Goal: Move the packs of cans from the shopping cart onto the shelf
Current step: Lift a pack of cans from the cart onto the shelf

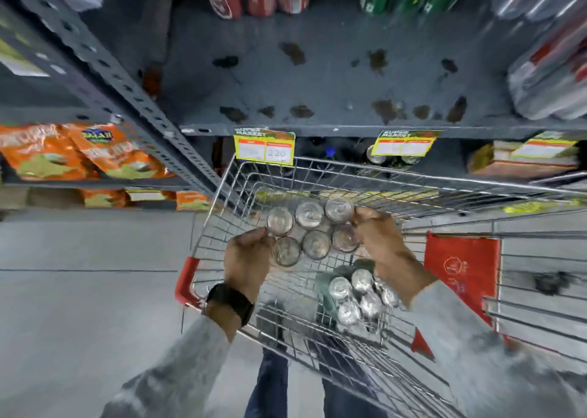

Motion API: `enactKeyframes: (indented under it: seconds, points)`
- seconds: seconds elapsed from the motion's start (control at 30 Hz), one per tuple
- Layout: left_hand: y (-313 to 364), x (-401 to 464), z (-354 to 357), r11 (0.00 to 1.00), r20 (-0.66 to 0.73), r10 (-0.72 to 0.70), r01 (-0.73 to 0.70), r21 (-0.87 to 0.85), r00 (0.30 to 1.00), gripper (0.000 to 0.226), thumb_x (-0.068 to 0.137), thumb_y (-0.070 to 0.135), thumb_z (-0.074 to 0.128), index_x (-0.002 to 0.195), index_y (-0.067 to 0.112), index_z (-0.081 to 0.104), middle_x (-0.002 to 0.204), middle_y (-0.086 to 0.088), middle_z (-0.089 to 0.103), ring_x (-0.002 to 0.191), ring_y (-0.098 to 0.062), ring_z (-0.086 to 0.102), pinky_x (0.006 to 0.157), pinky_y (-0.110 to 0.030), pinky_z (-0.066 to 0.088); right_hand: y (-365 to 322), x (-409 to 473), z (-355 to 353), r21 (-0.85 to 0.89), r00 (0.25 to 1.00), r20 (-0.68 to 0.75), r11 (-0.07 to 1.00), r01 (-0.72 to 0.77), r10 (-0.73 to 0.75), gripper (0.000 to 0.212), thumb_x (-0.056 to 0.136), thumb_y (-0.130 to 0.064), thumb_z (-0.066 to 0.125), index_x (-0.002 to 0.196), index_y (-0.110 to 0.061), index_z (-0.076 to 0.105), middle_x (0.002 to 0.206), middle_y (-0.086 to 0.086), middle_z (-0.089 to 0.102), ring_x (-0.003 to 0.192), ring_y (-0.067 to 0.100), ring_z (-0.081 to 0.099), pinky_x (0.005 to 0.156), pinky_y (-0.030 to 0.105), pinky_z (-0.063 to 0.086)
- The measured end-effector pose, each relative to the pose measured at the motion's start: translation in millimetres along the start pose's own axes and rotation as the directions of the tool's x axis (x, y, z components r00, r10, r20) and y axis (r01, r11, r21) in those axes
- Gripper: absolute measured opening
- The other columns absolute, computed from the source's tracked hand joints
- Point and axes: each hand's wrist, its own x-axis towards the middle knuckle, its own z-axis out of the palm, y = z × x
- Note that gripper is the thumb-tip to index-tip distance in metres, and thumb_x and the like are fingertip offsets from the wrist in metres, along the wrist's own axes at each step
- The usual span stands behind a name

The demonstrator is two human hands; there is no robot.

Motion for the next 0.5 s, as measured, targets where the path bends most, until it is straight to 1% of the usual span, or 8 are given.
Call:
enactKeyframes:
  seconds: [0.07, 0.1, 0.17, 0.27, 0.33, 0.43, 0.47, 0.5]
  points:
    - [21, -21, -18, 0.997, 0.007, 0.075, -0.075, -0.036, 0.997, 0.032, 0.092, -0.002, 0.062, 0.073, 0.023, 0.071, 0.074, 0.0, 0.067, 0.077, -0.021, 0.059, 0.076, -0.041, 0.052, -20, -32, -16, 0.096, 0.999, 0.012, 0.995, 0.032, -0.033, 0.043, 0.092, 0.004, 0.057, 0.085, -0.035, 0.076, 0.071, -0.02, 0.078, 0.09, 0.013, 0.077, 0.075, 0.036, 0.064]
    - [34, -32, -27, 0.993, 0.017, 0.096, -0.095, -0.063, 0.995, 0.037, 0.09, -0.007, 0.061, 0.071, 0.021, 0.075, 0.073, -0.001, 0.067, 0.077, -0.021, 0.057, 0.075, -0.039, 0.05, -32, -50, -25, 0.121, 0.999, 0.015, 0.992, 0.044, -0.047, 0.051, 0.086, 0.01, 0.053, 0.087, -0.036, 0.077, 0.076, -0.02, 0.08, 0.088, 0.01, 0.077, 0.076, 0.029, 0.062]
    - [64, -53, -45, 0.984, 0.034, 0.135, -0.13, -0.119, 0.99, 0.051, 0.089, -0.011, 0.058, 0.068, 0.03, 0.08, 0.078, -0.004, 0.069, 0.082, -0.021, 0.057, 0.08, -0.041, 0.049, -58, -85, -41, 0.141, 0.996, 0.02, 0.986, 0.087, -0.09, 0.058, 0.073, 0.011, 0.05, 0.081, -0.038, 0.08, 0.087, -0.016, 0.082, 0.097, 0.012, 0.073, 0.091, 0.032, 0.055]
    - [115, -73, -71, 0.952, 0.059, 0.264, -0.25, -0.177, 0.963, 0.051, 0.091, -0.011, 0.059, 0.063, 0.027, 0.078, 0.082, -0.012, 0.069, 0.086, -0.025, 0.06, 0.085, -0.044, 0.051, -102, -123, -59, 0.248, 0.969, 0.087, 0.947, 0.205, -0.233, 0.052, 0.053, 0.003, 0.049, 0.081, -0.025, 0.083, 0.08, -0.003, 0.081, 0.09, 0.018, 0.07, 0.082, 0.032, 0.051]
    - [148, -77, -84, 0.935, 0.019, 0.305, -0.295, -0.197, 0.952, 0.048, 0.091, -0.011, 0.063, 0.064, 0.025, 0.083, 0.075, -0.005, 0.078, 0.08, -0.025, 0.071, 0.078, -0.04, 0.062, -130, -132, -63, 0.271, 0.952, 0.098, 0.928, 0.255, -0.291, 0.051, 0.051, 0.001, 0.049, 0.09, -0.01, 0.08, 0.083, 0.006, 0.079, 0.085, 0.02, 0.069, 0.076, 0.032, 0.054]
    - [190, -71, -93, 0.902, 0.005, 0.371, -0.359, -0.239, 0.929, 0.049, 0.089, -0.015, 0.058, 0.065, 0.02, 0.083, 0.072, -0.003, 0.081, 0.077, -0.022, 0.078, 0.079, -0.037, 0.066, -175, -126, -61, 0.266, 0.94, 0.035, 0.909, 0.32, -0.341, 0.059, 0.049, -0.001, 0.05, 0.103, 0.004, 0.074, 0.09, 0.009, 0.081, 0.082, 0.023, 0.063, 0.084, 0.038, 0.055]
    - [202, -67, -94, 0.9, -0.015, 0.379, -0.373, -0.225, 0.925, 0.052, 0.089, -0.014, 0.057, 0.064, 0.023, 0.083, 0.071, 0.0, 0.081, 0.077, -0.021, 0.079, 0.082, -0.04, 0.066, -192, -120, -57, 0.256, 0.936, 0.013, 0.906, 0.337, -0.352, 0.058, 0.052, 0.001, 0.05, 0.106, 0.01, 0.068, 0.098, 0.013, 0.081, 0.082, 0.024, 0.058, 0.1, 0.055, 0.052]
    - [213, -60, -93, 0.895, -0.049, 0.387, -0.388, -0.221, 0.921, 0.056, 0.089, -0.014, 0.056, 0.06, 0.026, 0.083, 0.068, 0.002, 0.08, 0.076, -0.02, 0.078, 0.082, -0.042, 0.067, -209, -113, -53, 0.236, 0.935, -0.004, 0.908, 0.346, -0.355, 0.056, 0.057, 0.004, 0.05, 0.11, 0.015, 0.063, 0.103, 0.009, 0.079, 0.082, 0.023, 0.053, 0.08, 0.034, 0.026]
